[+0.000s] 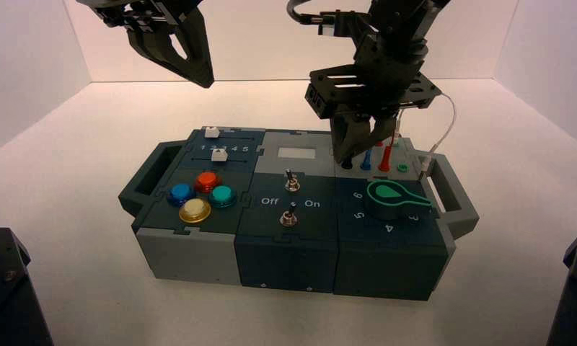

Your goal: Insert the black wire.

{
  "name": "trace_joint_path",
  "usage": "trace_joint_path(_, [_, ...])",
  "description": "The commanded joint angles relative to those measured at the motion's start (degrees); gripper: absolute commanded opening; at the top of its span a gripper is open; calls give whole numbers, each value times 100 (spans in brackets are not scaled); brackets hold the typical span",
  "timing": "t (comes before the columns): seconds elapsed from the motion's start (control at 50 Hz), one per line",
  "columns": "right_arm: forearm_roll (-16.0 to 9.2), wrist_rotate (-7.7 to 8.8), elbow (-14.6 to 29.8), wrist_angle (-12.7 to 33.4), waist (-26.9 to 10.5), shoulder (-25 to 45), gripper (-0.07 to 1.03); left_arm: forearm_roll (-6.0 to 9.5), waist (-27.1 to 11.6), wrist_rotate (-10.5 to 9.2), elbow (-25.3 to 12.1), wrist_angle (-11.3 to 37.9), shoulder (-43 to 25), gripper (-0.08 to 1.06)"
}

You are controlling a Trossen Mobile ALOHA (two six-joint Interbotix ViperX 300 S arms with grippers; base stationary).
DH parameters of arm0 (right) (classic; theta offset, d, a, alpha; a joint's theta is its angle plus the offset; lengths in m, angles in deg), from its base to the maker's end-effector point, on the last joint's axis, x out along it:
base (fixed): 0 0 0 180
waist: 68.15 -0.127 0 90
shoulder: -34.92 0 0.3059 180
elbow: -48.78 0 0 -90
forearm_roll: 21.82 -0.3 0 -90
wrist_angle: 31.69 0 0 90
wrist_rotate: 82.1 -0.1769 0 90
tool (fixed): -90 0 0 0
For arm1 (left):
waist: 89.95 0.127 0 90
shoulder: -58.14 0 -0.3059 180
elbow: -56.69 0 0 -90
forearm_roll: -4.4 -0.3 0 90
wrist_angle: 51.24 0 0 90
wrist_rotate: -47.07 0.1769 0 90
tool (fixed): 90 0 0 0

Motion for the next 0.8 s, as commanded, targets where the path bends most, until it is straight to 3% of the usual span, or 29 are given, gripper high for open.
trace_joint_path(0.02, [-26,-18,35,79,-158,185,-2,0,-18,18,-149,-53,44,-3])
trace_joint_path(0.14, [-18,-18,141,185,-158,114,2,0,-18,18,-141,-53,35,-3])
trace_joint_path(0.24, [0,-9,237,316,-149,44,20,-9,-18,18,-141,-44,44,-3])
trace_joint_path(0.56, [70,-35,290,677,-79,-272,27,-9,-18,18,-141,-44,62,-3])
trace_joint_path(0.8, [176,-35,325,1310,211,-800,27,-9,-18,18,-141,-26,62,-3])
